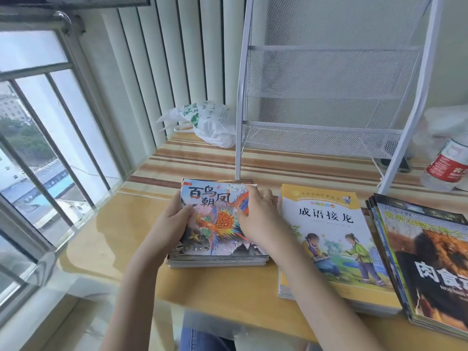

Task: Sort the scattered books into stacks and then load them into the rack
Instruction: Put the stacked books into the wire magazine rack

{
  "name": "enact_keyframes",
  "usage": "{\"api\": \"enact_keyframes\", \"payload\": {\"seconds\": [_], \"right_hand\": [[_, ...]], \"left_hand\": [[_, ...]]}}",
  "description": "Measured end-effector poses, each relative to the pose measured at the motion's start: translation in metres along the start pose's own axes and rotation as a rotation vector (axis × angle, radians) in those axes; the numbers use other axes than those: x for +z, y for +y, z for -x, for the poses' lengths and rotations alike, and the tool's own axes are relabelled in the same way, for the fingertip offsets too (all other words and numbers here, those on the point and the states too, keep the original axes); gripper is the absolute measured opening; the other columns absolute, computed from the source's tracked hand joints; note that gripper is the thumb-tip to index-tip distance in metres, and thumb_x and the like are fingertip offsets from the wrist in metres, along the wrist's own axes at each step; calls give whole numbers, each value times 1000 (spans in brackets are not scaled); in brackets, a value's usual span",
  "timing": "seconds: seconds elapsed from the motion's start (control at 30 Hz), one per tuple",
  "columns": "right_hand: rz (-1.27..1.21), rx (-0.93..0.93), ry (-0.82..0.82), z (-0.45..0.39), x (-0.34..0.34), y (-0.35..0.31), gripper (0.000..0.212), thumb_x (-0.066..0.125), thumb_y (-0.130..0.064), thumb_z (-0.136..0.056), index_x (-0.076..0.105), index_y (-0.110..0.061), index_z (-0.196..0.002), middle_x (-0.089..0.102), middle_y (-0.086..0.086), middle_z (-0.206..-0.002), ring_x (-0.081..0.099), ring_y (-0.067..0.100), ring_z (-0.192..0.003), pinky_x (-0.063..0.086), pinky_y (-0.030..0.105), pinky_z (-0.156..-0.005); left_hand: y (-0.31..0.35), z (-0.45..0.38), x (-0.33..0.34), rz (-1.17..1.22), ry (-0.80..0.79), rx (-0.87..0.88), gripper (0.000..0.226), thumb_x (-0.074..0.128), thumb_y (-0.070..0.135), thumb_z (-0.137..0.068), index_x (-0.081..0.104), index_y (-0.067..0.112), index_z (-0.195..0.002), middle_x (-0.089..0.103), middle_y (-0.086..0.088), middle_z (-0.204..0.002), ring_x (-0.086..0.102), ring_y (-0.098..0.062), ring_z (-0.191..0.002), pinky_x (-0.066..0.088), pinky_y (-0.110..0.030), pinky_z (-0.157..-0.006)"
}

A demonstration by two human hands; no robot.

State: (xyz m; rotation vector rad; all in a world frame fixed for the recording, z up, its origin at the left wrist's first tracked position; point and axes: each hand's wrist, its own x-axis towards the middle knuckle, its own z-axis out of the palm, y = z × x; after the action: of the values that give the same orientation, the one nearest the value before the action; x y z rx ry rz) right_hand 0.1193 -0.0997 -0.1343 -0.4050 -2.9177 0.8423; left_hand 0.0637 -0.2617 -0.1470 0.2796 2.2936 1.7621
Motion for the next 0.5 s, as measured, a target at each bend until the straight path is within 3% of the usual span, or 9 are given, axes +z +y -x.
{"api": "enact_keyframes", "payload": {"seconds": [0.1,0.13,0.17,0.2,0.23,0.27,0.33,0.4,0.5], "right_hand": [[-16,27,-24,1,4,0,66,42,-31,-99,5,-15,-150,5,16,-154,18,34,-140,31,40,-106],[-14,29,-29,1,4,0,67,40,-34,-99,2,-15,-151,-4,15,-156,10,33,-143,24,42,-111],[-1,23,-35,2,5,0,67,38,-36,-100,-1,-15,-151,-11,14,-157,-1,32,-145,15,43,-115],[27,9,-42,2,6,1,67,35,-37,-100,-1,-14,-151,-16,12,-157,-10,29,-145,7,44,-116],[66,-7,-53,1,7,2,65,33,-38,-101,0,-14,-151,-16,9,-157,-16,26,-144,1,45,-116],[100,-21,-68,0,9,3,62,29,-39,-101,1,-14,-151,-15,6,-158,-19,24,-144,-1,47,-116],[133,-29,-82,-2,14,4,59,23,-42,-102,5,-15,-151,-8,3,-159,-15,21,-145,3,50,-116],[136,-23,-70,-3,17,5,59,23,-41,-102,7,-14,-151,-4,4,-159,-10,21,-146,8,47,-118],[138,-28,-49,-2,17,6,59,25,-37,-102,6,-9,-151,-3,8,-159,-9,23,-146,4,38,-118]], "left_hand": [[2,0,1,-61,29,-11,33,36,11,-100,37,28,-128,59,3,-49,44,-10,-40,37,-17,-41],[4,0,1,-107,33,1,47,38,16,-100,22,33,-141,69,-2,-67,58,-14,-56,46,-21,-53],[6,-1,0,-217,55,40,60,39,21,-100,6,29,-149,71,-10,-104,65,-19,-92,51,-29,-77],[8,-6,1,-380,93,101,66,39,25,-101,-3,23,-151,48,-11,-142,45,-20,-130,38,-35,-104],[15,-12,3,-540,135,167,68,38,29,-101,-5,17,-152,19,-6,-158,14,-18,-146,17,-38,-116],[22,-20,8,-677,146,243,67,36,32,-101,-4,15,-152,4,-1,-160,-3,-16,-147,3,-38,-118],[33,-43,22,-884,92,363,59,30,35,-102,7,15,-153,7,1,-160,-4,-16,-147,-3,-40,-117],[33,-65,38,-1003,16,388,50,26,35,-103,28,13,-148,27,-4,-155,17,-20,-146,7,-42,-118],[16,-82,50,-1200,-11,365,46,20,38,-100,53,12,-120,55,-9,-129,47,-28,-123,25,-38,-106]]}}
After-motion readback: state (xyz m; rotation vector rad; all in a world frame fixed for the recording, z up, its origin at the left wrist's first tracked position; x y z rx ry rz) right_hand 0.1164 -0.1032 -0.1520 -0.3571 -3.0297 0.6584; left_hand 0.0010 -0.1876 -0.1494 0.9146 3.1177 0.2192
